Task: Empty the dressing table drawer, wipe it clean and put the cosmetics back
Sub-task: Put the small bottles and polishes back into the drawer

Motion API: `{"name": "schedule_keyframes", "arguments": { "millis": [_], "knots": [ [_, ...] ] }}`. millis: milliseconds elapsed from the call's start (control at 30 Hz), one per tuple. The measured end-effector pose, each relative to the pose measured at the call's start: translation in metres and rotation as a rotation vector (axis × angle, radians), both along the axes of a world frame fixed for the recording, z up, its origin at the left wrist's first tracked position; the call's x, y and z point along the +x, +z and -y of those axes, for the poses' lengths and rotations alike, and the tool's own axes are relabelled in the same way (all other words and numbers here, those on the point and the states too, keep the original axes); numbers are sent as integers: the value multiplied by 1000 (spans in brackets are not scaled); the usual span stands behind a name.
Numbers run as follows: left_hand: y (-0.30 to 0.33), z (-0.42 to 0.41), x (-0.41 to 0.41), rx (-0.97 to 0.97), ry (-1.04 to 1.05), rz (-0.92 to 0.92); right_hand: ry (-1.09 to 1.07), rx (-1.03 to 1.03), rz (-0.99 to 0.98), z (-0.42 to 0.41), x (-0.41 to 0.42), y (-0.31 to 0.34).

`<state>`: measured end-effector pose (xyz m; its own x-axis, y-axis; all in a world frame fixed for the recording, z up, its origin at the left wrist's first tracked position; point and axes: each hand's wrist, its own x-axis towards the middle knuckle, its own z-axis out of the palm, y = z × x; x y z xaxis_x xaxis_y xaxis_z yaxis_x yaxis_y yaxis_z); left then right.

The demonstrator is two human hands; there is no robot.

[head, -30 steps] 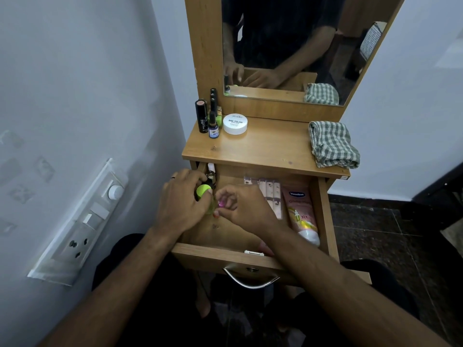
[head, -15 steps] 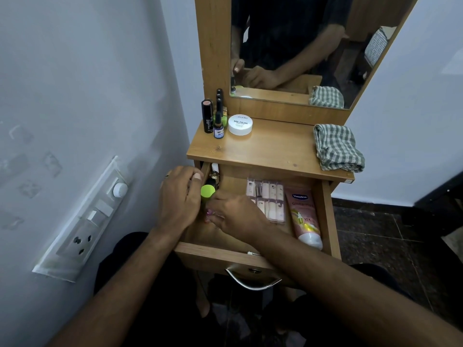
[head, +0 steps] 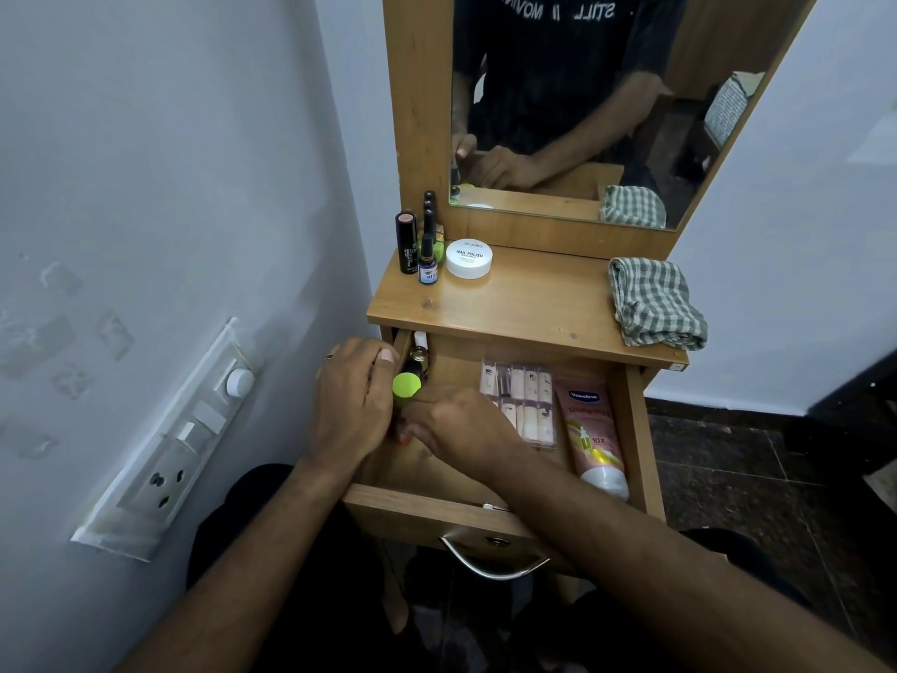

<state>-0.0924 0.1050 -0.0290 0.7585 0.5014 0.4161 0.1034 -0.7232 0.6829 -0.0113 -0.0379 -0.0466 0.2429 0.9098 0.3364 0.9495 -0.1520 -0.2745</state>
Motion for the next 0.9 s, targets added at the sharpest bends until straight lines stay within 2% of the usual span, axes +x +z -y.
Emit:
{"name": "schedule_keyframes", "arguments": {
  "millis": [167, 567, 667, 767, 900],
  "knots": [
    [0, 1, -2, 6, -6, -5, -8, -5, -19, 0, -2, -2],
    [10, -7, -2, 20, -18, 50, -101, 245, -39, 6, -3, 17],
    [25, -18, 8, 49, -8, 104, -248, 370, -63, 0, 16, 38],
    [42, -32, 26, 76, 0, 129, -436, 368, -113, -13, 46, 63],
    [59, -55, 63, 62, 28, 36, -571, 350, -155, -34, 76, 96]
  ]
}}
